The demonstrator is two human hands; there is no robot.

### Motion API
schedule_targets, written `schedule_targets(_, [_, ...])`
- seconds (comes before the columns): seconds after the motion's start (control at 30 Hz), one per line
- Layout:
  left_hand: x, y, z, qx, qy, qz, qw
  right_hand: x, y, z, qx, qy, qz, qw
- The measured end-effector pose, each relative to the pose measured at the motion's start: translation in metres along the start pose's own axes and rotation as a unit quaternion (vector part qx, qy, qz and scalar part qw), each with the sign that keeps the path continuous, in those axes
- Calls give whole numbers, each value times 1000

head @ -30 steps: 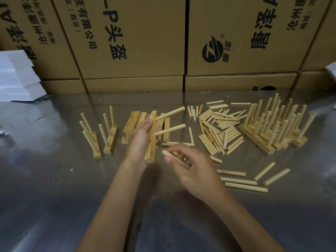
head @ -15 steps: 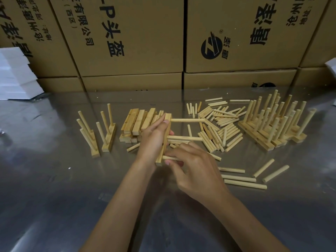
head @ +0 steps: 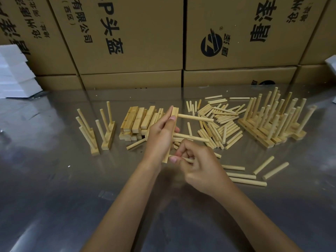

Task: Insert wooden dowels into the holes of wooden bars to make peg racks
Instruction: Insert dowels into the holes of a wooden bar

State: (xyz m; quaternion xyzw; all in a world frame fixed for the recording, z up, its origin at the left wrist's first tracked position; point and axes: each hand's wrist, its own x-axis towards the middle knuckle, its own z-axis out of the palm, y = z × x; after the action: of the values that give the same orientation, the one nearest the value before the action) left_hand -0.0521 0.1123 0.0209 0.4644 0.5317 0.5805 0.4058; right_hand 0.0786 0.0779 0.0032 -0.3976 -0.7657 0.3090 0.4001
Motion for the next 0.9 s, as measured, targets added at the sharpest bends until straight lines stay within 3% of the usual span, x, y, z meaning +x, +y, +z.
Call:
schedule_targets(0.17, [-2,1,3,55,-30,51,997,2,-1,-2,173,-54,135,974])
schedule_targets(0.37, [-7,-4,10,59,-78,14,995,7,6,-13,249,-167,324,897])
schedule_targets(0.47, [-5,-8,10,37,-86,-3,996,8,10,-13,261,-183,334,887])
schedule_targets(0.67, [1,-13,5,-62,-33,-67,995,10,6,-16,228,-132,298,918])
schedule_targets(0.9, [10,-17,-2,-157,13,-99,983,10,-4,-38,287,-201,265,898])
